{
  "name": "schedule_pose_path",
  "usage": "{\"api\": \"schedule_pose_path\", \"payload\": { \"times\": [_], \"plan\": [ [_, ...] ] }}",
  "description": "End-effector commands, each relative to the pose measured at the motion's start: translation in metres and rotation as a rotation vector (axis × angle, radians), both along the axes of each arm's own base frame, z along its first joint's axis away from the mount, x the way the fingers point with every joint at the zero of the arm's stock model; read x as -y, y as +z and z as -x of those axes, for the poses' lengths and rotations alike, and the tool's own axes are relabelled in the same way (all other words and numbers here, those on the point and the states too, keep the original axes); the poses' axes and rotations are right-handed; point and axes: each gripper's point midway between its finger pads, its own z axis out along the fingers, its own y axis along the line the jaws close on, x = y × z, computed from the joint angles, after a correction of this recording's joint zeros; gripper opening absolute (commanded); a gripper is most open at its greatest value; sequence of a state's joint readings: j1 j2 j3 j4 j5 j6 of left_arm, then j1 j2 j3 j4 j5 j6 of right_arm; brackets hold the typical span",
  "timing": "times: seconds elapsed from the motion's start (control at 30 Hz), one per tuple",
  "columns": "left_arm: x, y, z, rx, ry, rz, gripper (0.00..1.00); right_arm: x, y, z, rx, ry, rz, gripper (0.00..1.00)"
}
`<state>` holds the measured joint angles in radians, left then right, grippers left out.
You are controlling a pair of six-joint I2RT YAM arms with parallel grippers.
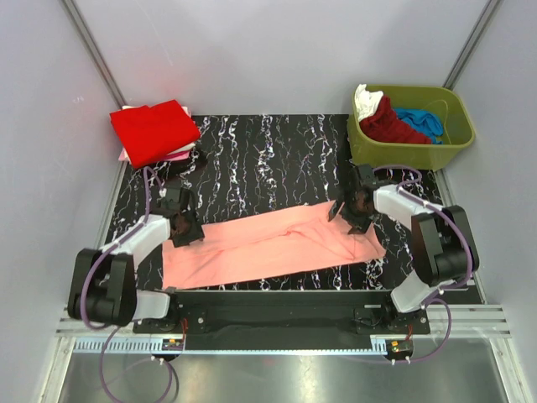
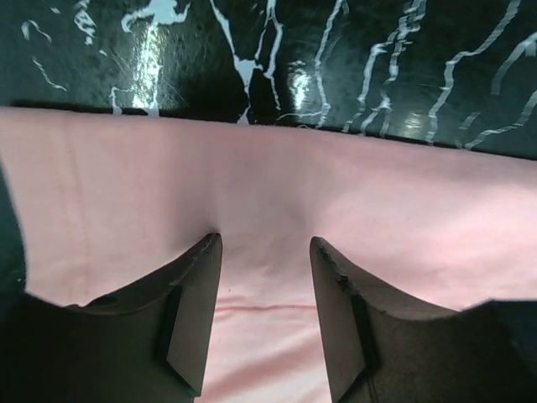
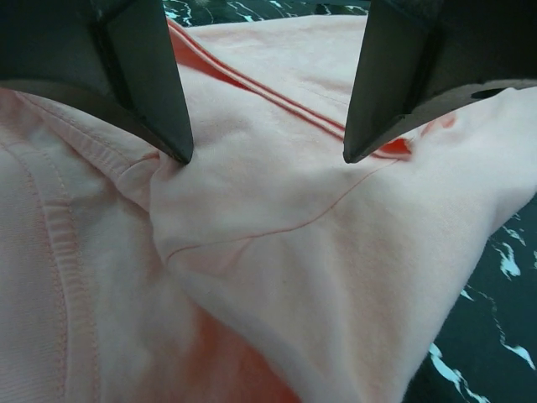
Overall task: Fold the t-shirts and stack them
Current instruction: Fold the tshirt
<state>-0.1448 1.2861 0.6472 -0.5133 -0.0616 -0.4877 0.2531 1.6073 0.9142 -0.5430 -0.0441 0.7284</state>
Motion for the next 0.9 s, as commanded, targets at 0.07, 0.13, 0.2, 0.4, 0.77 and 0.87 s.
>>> {"api": "schedule_pose_path", "payload": {
  "times": [0.07,0.13,0.2,0.4,0.77,0.87],
  "plan": [
    [0.001,-0.003,-0.031,0.049,0.032,-0.011,0.49,0.008,-0.019,-0.030,0.001,0.014,-0.014,0.80],
    [0.007,-0.004,-0.035,0.033,0.020,0.012,0.49,0.003,-0.018,-0.047,0.012,0.037,-0.021,0.79],
    [0.018,-0.005,-0.038,0.017,-0.001,0.045,0.48,-0.007,-0.018,-0.069,0.008,0.059,-0.045,0.77],
    [0.080,-0.016,-0.022,-0.027,-0.144,0.130,0.46,-0.044,-0.017,-0.134,0.008,0.127,-0.127,0.70],
    [0.158,-0.025,0.072,-0.125,-0.282,0.308,0.44,-0.159,-0.021,-0.234,0.057,0.276,-0.264,0.69],
    [0.172,-0.021,0.100,-0.140,-0.286,0.391,0.44,-0.184,-0.021,-0.255,0.118,0.275,-0.358,0.69]
  ]
}}
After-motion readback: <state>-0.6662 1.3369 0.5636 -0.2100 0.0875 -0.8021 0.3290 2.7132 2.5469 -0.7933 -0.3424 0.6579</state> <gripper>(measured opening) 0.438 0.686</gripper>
